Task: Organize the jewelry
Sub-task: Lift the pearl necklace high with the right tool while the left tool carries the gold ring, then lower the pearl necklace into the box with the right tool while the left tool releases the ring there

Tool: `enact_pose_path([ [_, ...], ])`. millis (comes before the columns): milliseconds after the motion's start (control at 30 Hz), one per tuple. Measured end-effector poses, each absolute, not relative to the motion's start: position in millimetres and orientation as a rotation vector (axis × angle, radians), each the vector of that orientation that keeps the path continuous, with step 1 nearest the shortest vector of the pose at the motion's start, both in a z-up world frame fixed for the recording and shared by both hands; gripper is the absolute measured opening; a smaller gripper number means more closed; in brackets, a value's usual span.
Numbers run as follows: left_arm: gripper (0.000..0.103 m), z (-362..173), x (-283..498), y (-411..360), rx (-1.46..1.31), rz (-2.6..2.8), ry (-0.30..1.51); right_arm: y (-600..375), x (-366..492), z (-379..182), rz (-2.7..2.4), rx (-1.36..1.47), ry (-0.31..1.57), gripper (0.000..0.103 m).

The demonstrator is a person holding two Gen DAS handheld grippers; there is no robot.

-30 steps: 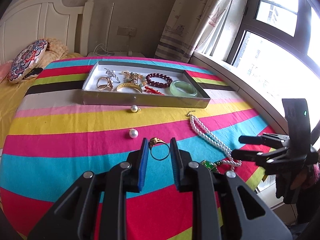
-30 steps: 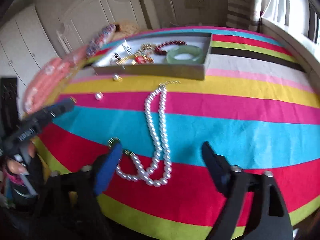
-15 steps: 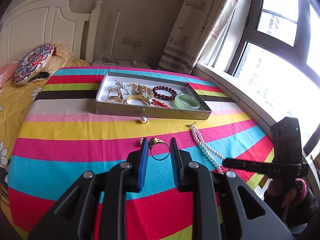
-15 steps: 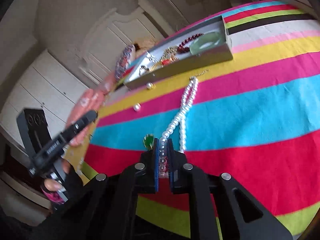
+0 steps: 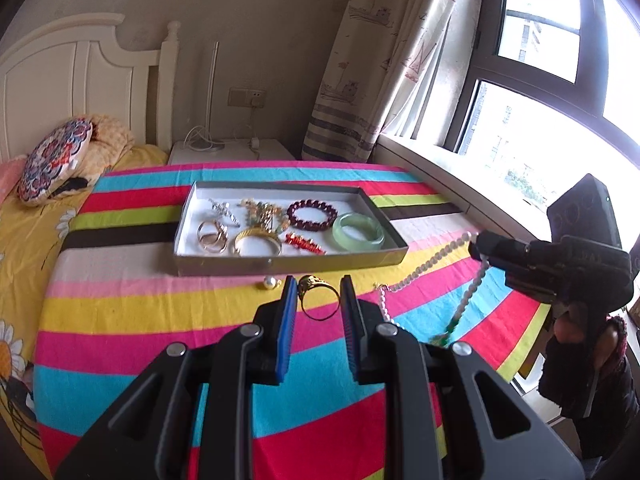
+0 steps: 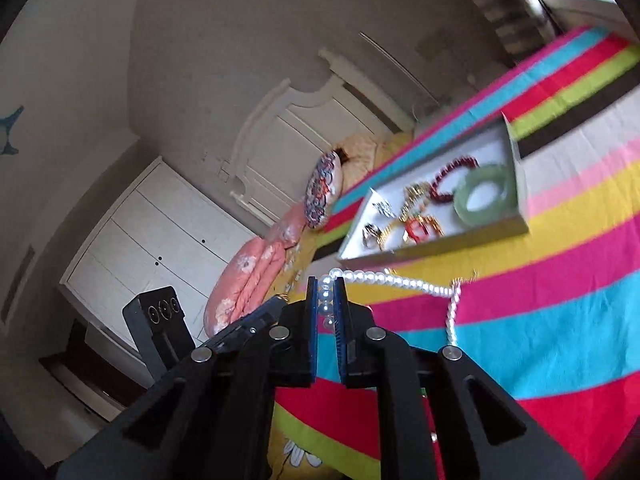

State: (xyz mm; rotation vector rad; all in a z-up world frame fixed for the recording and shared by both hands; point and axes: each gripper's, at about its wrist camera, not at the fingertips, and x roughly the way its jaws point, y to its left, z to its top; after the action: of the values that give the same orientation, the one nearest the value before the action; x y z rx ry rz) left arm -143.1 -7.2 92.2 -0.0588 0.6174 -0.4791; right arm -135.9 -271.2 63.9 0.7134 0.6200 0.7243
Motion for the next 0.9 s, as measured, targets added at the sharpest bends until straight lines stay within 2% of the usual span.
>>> enact_pose_path([
  [900, 0.021, 137, -96, -25, 0.011, -0.490, 0.597, -256, -88, 180, 0.778, 0.573, 0.448, 0.011],
])
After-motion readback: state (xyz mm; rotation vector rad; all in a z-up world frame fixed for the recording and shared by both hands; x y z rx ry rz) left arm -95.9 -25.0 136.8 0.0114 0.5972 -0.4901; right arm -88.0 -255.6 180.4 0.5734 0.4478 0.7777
